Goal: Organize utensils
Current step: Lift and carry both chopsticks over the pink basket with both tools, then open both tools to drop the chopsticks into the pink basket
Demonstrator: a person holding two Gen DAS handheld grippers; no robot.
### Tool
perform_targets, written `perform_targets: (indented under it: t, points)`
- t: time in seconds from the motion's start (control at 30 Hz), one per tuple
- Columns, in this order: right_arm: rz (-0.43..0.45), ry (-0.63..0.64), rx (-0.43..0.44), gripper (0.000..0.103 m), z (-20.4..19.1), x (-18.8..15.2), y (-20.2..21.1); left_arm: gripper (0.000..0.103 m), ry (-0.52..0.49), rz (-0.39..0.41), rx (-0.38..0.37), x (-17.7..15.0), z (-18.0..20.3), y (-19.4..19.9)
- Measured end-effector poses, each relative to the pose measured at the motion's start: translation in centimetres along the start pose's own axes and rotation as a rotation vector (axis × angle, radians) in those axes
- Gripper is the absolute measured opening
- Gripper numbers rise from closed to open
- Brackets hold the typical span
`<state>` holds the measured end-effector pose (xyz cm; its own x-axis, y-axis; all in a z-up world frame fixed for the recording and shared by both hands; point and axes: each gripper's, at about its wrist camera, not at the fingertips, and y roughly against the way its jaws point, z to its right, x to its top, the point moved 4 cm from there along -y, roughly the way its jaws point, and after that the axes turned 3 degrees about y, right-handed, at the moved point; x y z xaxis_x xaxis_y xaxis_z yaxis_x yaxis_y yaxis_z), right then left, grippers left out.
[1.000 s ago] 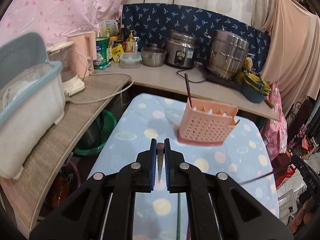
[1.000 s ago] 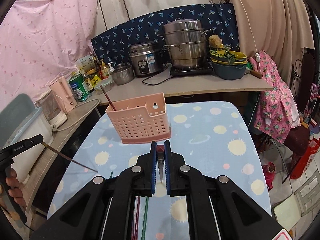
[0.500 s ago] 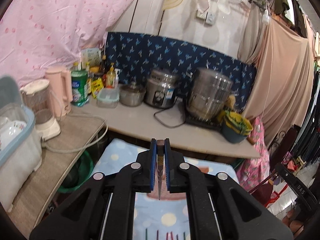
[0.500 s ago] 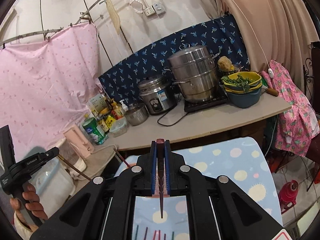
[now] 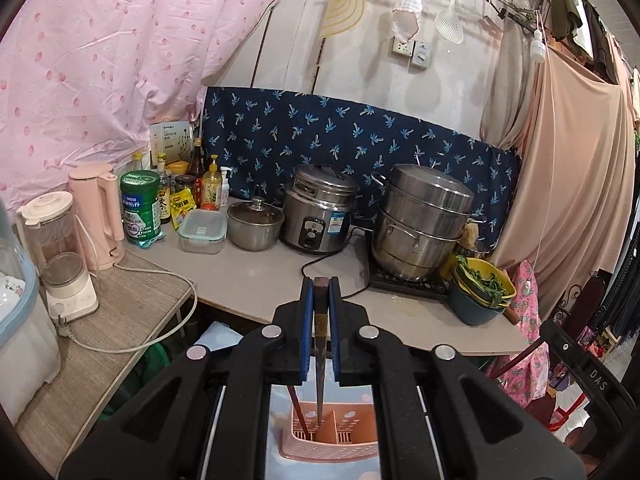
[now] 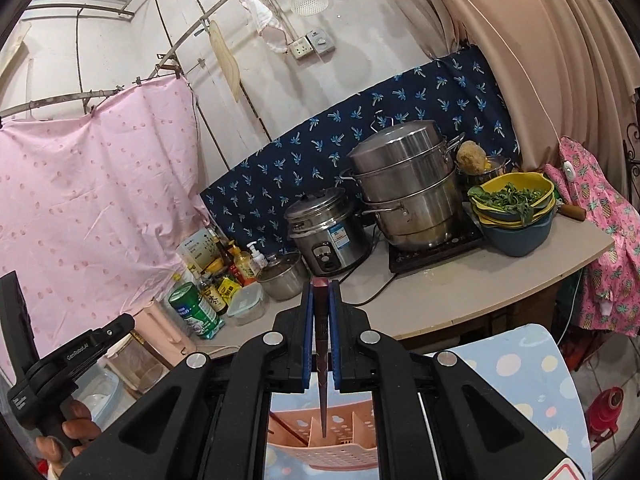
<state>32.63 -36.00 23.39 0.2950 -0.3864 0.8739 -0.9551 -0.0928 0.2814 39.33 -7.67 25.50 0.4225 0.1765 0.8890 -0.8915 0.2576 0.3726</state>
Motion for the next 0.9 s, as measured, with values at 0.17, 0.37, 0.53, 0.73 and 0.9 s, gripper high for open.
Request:
perform_targets:
  t: [0.17, 0.37, 0.53, 0.73, 0.9]
  points:
    - [-0.047, 0.026, -0.022, 0.007, 0.3, -1.9, -2.9, 0.007, 0.006, -0.047, 0.006, -1.5, -0.7, -2.5]
    - [-0.125, 0.039, -0.044, 0.007, 1.1, -5.2, -5.6, 0.007, 0.018, -0.111, 0.015, -3.9, -1.6, -4.7]
    - [-0.164, 0.039, -0.057, 0.007, 1.4, -6.8, -6.9, 0.007, 0.024, -0.140, 0.015, -4.9, -1.9, -5.7]
    - [-0.181, 0.037, -0.056, 0.015, 1.5, -7.4, -7.1, 0.031, 0.023, -0.155, 0.027, -5.7, -2.1, -5.7]
    - [-0.158, 0.037, -0.060, 0.032, 1.3, -7.1, -5.9, 0.042, 0.021, -0.146, 0.054, -6.3, -2.6, -5.0]
